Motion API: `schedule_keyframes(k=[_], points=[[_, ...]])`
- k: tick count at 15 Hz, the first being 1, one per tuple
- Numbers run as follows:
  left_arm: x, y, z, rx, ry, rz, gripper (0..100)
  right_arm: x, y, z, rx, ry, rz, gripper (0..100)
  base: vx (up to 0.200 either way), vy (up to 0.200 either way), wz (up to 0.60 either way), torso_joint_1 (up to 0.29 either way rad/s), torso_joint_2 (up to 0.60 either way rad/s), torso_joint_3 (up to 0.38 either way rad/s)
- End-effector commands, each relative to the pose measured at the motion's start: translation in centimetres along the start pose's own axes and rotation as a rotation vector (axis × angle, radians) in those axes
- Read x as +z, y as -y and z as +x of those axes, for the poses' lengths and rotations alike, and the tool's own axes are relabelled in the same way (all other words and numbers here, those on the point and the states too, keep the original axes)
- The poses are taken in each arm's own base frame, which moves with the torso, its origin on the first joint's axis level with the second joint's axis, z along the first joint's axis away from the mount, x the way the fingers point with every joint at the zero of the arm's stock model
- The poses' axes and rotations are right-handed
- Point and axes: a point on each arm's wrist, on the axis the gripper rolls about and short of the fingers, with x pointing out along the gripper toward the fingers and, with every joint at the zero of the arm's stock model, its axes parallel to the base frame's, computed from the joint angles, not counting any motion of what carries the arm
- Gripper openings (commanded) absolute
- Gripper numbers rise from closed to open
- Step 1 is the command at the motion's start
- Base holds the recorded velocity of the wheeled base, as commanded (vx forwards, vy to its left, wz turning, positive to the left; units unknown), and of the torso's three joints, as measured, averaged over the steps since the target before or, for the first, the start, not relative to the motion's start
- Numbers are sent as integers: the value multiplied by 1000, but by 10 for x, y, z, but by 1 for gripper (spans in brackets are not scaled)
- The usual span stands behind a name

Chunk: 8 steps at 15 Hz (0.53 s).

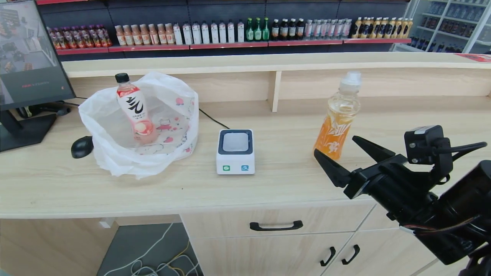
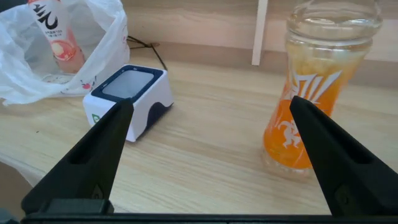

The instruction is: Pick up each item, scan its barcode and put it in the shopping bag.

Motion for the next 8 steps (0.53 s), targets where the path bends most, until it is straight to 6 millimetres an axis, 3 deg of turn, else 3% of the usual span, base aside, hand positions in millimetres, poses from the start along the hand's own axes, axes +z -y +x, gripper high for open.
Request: schedule_keyframes(k=[1, 8], points=[[0, 0, 0, -2, 0, 1, 100, -5, -1, 3, 1, -15, -2, 100, 0, 0, 0, 0, 0, 0], [0, 0, 0, -2, 0, 4, 100, -12, 6, 11, -31, -33, -14, 100, 0, 0, 0, 0, 0, 0]])
